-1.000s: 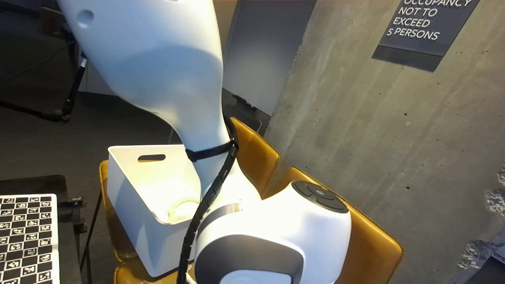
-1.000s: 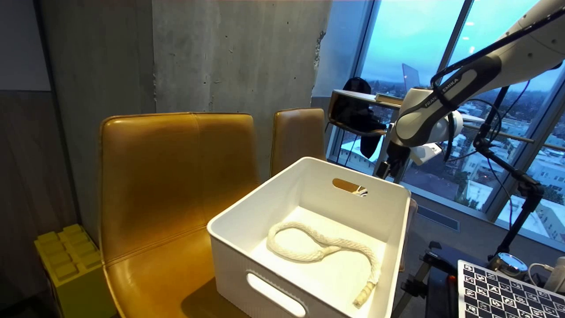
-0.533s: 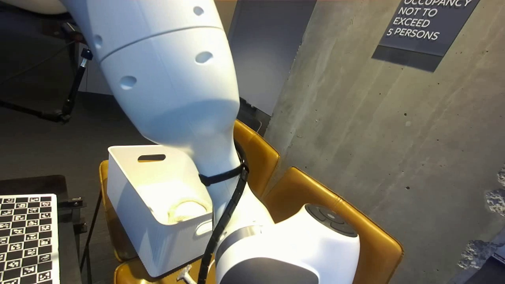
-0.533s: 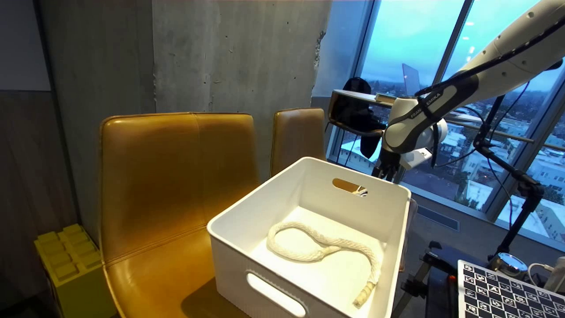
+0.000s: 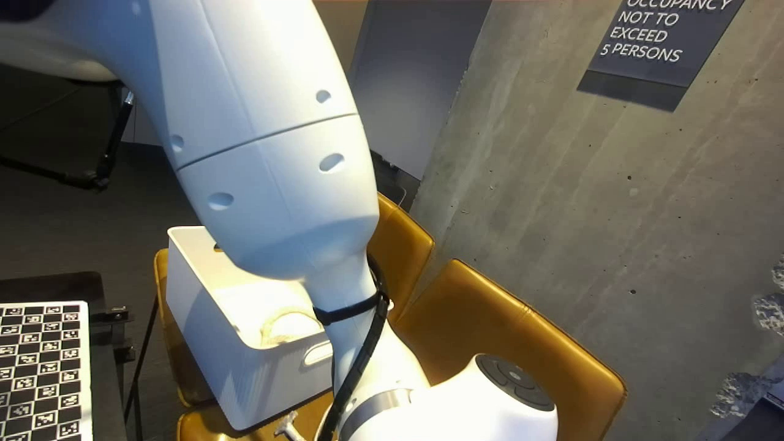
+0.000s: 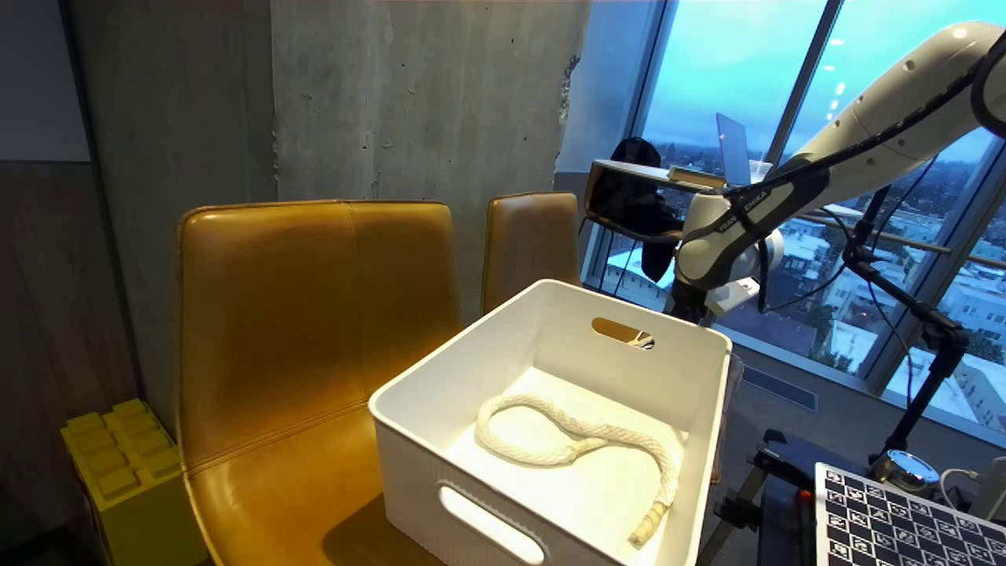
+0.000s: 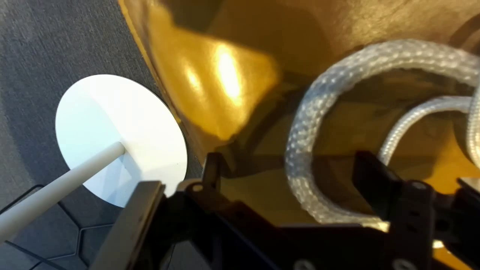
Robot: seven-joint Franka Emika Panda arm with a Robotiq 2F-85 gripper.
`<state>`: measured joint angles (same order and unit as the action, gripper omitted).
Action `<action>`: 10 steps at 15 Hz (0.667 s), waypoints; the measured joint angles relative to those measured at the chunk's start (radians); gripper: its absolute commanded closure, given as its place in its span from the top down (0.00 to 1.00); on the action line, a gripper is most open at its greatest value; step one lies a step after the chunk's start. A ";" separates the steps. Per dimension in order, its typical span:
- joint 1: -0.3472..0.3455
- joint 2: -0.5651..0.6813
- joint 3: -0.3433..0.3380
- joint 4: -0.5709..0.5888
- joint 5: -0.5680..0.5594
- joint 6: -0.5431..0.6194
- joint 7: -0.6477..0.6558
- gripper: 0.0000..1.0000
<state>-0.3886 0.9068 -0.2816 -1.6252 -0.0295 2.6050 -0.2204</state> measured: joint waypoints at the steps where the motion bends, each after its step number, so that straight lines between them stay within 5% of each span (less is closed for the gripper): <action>1: -0.001 0.008 0.000 0.009 -0.001 -0.002 0.002 0.53; 8: -0.001 0.007 -0.011 0.041 -0.032 -0.034 0.016 0.01; 10: -0.001 0.007 -0.017 0.045 -0.040 -0.034 0.017 0.00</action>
<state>-0.3894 0.9142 -0.2991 -1.5801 -0.0698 2.5712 -0.2030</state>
